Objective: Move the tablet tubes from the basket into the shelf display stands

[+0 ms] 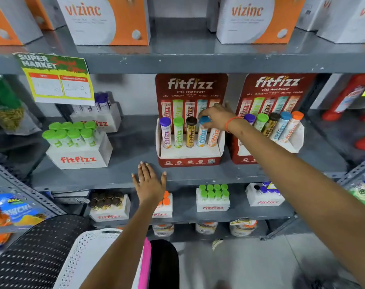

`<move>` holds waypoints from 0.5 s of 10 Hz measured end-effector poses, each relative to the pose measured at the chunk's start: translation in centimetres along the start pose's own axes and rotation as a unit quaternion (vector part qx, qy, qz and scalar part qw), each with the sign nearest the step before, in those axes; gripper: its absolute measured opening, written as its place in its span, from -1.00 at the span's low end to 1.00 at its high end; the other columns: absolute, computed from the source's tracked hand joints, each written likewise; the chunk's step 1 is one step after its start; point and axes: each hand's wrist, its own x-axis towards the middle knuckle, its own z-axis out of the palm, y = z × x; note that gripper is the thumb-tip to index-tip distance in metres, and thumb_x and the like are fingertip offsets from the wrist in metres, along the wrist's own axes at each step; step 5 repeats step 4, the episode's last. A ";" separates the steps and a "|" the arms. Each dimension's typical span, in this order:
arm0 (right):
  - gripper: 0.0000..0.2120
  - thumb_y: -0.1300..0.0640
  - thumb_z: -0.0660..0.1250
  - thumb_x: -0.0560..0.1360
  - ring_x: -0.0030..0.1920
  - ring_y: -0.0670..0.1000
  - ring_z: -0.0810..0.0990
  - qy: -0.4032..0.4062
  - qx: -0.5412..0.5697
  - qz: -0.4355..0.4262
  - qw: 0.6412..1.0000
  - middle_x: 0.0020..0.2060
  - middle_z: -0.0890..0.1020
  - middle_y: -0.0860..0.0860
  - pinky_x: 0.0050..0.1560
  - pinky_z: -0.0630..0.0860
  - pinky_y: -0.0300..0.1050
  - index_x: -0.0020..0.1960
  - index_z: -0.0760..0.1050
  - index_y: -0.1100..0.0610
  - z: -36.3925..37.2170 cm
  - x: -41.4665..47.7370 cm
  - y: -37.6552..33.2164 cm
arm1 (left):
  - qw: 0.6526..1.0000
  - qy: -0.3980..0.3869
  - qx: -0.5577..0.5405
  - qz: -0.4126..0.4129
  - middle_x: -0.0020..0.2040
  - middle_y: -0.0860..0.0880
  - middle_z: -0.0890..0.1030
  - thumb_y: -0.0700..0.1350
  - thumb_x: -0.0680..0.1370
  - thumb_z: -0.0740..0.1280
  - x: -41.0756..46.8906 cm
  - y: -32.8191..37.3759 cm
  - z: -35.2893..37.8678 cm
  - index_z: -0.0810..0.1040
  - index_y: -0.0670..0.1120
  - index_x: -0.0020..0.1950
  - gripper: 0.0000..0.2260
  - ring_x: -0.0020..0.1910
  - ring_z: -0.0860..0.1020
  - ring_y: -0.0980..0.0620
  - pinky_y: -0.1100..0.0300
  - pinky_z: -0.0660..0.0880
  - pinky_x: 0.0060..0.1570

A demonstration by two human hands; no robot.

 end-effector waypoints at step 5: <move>-0.31 -0.11 0.33 0.46 0.43 0.25 0.21 0.050 0.024 0.011 0.998 0.43 0.29 0.19 0.43 0.22 0.26 0.47 0.14 0.10 -0.6 -2.1 -0.7 | 0.988 -0.137 -0.055 -0.035 0.46 -0.21 0.27 0.21 0.59 0.01 1.0 2.2 -5.7 0.22 -0.19 0.45 -0.41 0.42 0.26 -0.19 -0.11 0.21 0.40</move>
